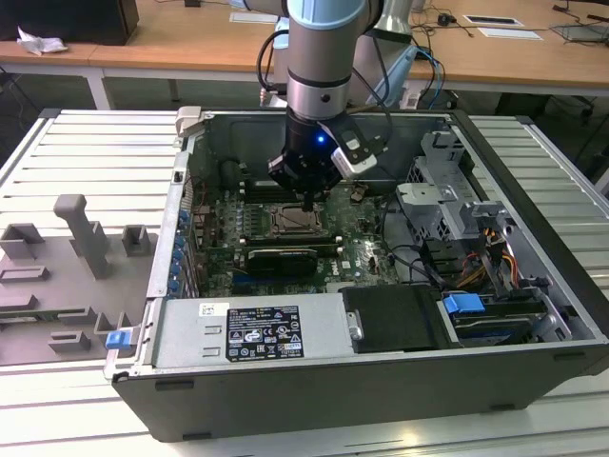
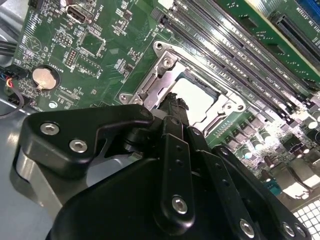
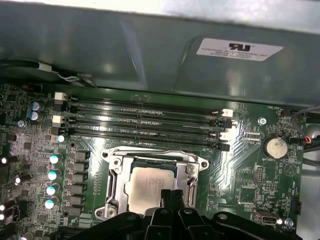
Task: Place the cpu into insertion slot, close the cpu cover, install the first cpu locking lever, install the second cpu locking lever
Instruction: 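Install the second cpu locking lever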
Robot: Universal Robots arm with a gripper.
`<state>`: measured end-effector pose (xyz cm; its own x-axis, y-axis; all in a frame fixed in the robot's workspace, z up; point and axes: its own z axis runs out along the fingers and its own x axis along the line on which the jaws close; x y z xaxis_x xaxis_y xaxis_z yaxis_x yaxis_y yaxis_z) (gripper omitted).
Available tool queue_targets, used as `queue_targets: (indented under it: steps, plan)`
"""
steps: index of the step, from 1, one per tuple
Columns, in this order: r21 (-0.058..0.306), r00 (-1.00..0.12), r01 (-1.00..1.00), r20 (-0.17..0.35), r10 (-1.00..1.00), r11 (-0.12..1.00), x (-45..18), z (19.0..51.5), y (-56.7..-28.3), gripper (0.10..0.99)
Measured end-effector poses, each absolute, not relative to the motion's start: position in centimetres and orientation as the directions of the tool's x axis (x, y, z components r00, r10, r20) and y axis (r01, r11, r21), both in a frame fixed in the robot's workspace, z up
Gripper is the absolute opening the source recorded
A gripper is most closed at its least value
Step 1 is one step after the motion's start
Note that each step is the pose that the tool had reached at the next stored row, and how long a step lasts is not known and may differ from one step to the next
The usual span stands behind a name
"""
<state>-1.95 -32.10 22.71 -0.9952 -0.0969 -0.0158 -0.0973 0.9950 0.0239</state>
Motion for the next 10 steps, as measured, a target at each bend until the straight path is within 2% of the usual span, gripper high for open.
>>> queue_targets:
  steps: [10]
  plan:
    - [0.024,-0.995,-0.097,-0.016,-0.097,0.995,-1.94,23.03,-32.83,0.106]
